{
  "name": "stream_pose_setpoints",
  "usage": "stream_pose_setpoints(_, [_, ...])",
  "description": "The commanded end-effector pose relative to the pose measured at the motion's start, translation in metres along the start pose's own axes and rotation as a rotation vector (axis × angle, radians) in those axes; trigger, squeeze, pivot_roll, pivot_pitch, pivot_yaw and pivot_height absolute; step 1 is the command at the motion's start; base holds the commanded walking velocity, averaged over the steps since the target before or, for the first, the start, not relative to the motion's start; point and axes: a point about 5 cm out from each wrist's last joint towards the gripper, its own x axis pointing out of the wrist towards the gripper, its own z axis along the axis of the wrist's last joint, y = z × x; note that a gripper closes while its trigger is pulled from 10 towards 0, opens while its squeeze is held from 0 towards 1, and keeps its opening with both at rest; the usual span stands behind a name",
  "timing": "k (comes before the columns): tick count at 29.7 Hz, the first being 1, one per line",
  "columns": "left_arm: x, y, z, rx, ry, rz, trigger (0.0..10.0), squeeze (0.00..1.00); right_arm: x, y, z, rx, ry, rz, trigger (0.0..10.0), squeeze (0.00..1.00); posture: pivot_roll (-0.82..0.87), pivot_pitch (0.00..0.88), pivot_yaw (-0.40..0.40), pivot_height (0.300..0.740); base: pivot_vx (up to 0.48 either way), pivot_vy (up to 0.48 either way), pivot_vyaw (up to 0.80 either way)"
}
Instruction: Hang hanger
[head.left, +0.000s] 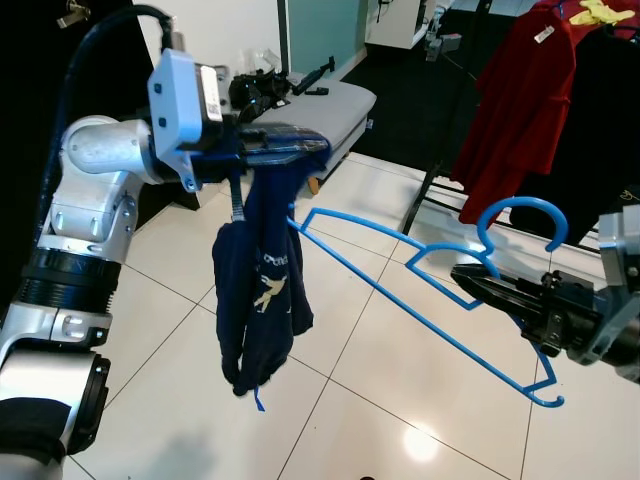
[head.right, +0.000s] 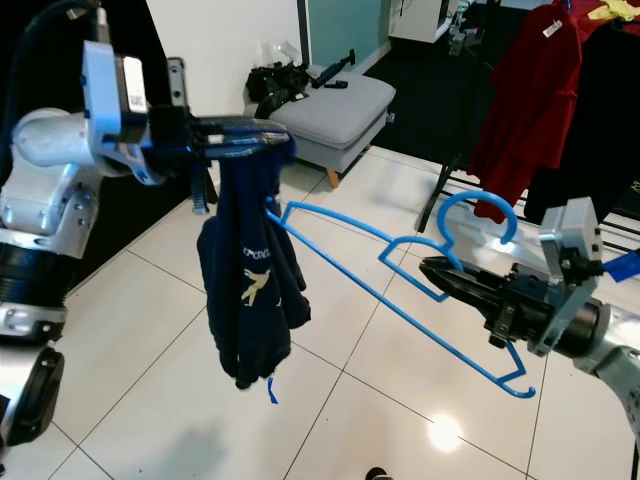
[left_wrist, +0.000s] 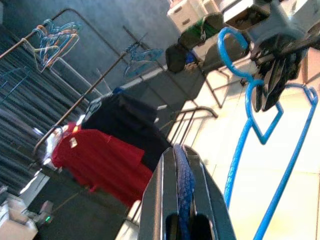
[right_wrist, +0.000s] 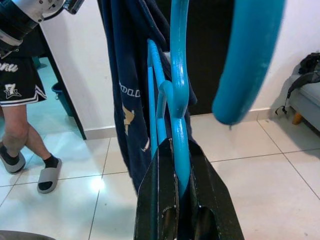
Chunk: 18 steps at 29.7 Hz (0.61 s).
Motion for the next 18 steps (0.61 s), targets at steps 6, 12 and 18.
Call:
stream_pose_setpoints(6, [0.002,-0.013,-0.004,-0.034,-0.001,-0.071,10.0,0.0,0.007,0.003,0.007,-0.023,0.013,0.052,10.0,0.0,-0.04,0.132,0.05,0.74,0.0,0.0,0.0])
stream_pose_setpoints(12, [0.004,-0.016,-0.006,-0.049,0.011,-0.084,10.0,0.0,0.01,0.003,0.012,-0.042,0.015,0.07,10.0,0.0,-0.04,0.134,0.052,0.74,0.0,0.0,0.0])
stream_pose_setpoints(18, [0.003,-0.016,-0.011,-0.041,0.052,-0.083,10.0,0.0,0.006,0.006,0.015,-0.051,0.038,0.091,10.0,0.0,-0.05,0.135,0.053,0.74,0.0,0.0,0.0])
